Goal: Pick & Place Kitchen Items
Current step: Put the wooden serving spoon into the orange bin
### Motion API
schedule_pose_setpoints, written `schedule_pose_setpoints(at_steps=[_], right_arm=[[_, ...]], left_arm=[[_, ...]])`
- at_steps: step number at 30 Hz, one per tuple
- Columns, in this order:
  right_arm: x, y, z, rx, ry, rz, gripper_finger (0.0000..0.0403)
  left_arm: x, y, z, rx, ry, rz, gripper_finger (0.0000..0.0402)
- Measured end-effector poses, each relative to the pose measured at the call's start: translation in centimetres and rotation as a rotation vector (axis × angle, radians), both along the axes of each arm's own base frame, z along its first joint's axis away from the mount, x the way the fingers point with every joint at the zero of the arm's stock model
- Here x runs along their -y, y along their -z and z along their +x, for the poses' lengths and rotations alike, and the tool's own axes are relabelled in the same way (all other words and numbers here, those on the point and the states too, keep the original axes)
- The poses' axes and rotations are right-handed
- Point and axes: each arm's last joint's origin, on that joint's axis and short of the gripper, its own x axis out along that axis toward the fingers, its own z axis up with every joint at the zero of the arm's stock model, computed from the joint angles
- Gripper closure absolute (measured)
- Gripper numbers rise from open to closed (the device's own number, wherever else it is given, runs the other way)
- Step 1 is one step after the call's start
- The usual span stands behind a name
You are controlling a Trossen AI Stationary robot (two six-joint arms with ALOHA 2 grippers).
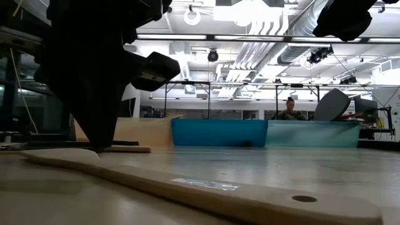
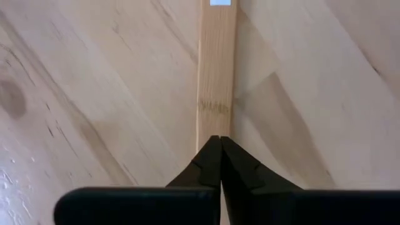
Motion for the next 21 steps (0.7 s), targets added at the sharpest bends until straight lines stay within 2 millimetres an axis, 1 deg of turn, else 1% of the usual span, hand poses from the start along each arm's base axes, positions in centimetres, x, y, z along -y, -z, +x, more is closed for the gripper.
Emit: schedule_pose_setpoints(at_steps=[6,10,13,17,21], right_arm=[[0.0,0.02,-0.01,-0.001,-0.001,0.0,0.0229],[0.0,0.02,-0.01,-0.002,0.003,0.006,0.0229],[0.0,0.02,-0.01,-0.002,0.003,0.006,0.0229],[0.0,0.02,-0.01,-0.002,0.004,0.006,0.0229],[0.0,0.02,-0.01,-0.002,0.004,0.006,0.0229]], left_arm=[[-0.07,0.0,-0.18,-0.023,-0.005,-0.001,0.0401],[-0.25,0.14,-0.54,-0.063,-0.007,0.022,0.0383],[-0.36,0.2,-0.72,-0.082,-0.008,0.034,0.035],[-0.36,0.17,-0.71,-0.079,-0.01,0.036,0.0282],[-0.06,-0.11,-0.12,-0.013,-0.01,0.001,0.0218]])
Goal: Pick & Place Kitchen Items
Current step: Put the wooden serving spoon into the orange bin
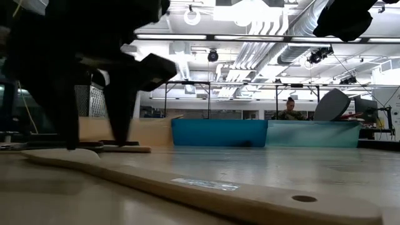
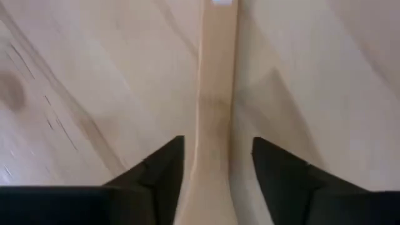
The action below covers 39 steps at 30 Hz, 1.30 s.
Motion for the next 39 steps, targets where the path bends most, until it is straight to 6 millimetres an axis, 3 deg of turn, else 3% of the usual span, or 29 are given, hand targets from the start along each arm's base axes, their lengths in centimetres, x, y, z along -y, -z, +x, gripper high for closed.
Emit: schedule_pose_setpoints(at_steps=[6,12,20,30,34,39], right_arm=[[0.0,0.0,0.0,0.0,0.0,0.0,0.0229],[0.0,0.0,0.0,0.0,0.0,0.002,0.0229],[-0.1,0.0,0.0,-0.008,-0.014,0.014,0.0229],[-0.1,0.0,0.0,-0.008,-0.013,0.014,0.0229],[-0.1,0.0,0.0,-0.008,-0.013,0.014,0.0229],[-0.1,0.0,0.0,-0.009,-0.015,0.016,0.0229]], left_arm=[[0.8,-1.2,1.0,0.073,0.013,-0.035,0.0186],[0.9,-1.7,1.3,0.089,0.009,-0.028,0.0198],[0.2,-1.0,0.1,-0.031,0.038,0.079,0.0226],[-0.2,-0.7,-0.6,-0.109,0.045,0.131,0.0228],[-0.2,-0.7,-0.7,-0.11,0.049,0.133,0.0201],[-0.3,-0.6,-0.9,-0.137,0.044,0.143,0.0135]])
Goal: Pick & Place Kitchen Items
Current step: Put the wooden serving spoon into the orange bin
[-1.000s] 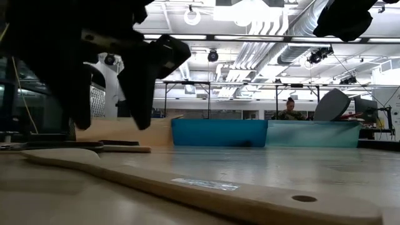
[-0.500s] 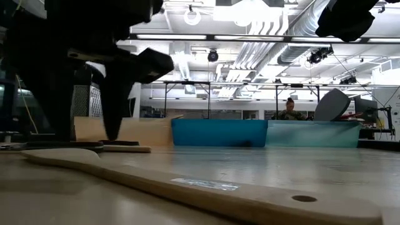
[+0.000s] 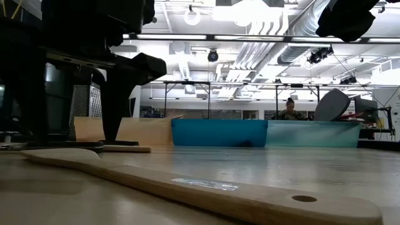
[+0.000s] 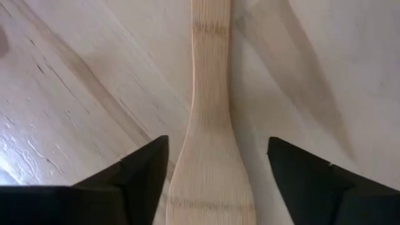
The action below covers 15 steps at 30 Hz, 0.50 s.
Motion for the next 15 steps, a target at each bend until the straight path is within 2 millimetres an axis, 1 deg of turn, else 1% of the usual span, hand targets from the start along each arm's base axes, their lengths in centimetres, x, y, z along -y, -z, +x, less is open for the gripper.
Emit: schedule_pose_setpoints(at_steps=[2,5,12,15], right_arm=[[0.0,0.0,0.0,0.0,0.0,0.0,0.0229],[0.0,0.0,0.0,-0.001,-0.003,0.002,0.0229],[-0.1,0.0,0.0,-0.002,-0.004,0.002,0.0229],[-0.1,0.0,0.0,-0.002,-0.005,0.002,0.0229]], left_arm=[[-0.1,0.1,-0.2,-0.023,0.0,0.013,0.0112],[-0.3,0.2,-0.6,-0.065,-0.01,0.033,0.0092],[-0.8,0.3,-1.3,-0.131,-0.04,0.091,0.0087],[-1.2,0.3,-1.2,-0.138,-0.051,0.093,0.0087]])
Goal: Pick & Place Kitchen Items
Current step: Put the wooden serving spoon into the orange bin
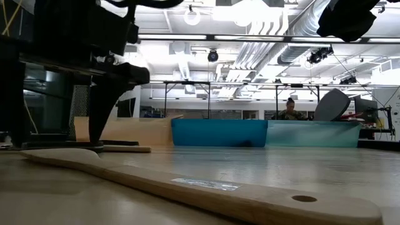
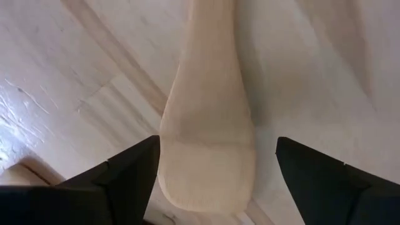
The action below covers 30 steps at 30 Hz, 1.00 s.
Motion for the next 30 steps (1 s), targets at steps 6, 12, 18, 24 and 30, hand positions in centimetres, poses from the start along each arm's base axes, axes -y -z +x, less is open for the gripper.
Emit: schedule_pose_setpoints(at_steps=[6,12,18,24,30], right_arm=[[-0.2,0.0,-0.2,-0.002,-0.011,-0.002,0.0229],[-0.3,0.1,-0.3,-0.009,-0.017,-0.007,0.0229],[-0.3,0.1,-0.3,-0.009,-0.017,-0.007,0.0229],[-0.3,0.1,-0.3,-0.01,-0.017,-0.008,0.0229],[-0.3,0.1,-0.3,-0.013,-0.017,-0.01,0.0229]], left_arm=[[-0.6,0.0,0.2,-0.003,-0.022,0.006,0.0086],[-1.2,0.0,0.2,-0.034,-0.054,0.003,0.0086],[-1.0,0.0,0.2,-0.055,-0.056,-0.044,0.0086],[-1.0,0.0,0.1,-0.063,-0.074,-0.06,0.0081],[-1.0,0.0,0.1,-0.066,-0.069,-0.063,0.0057]])
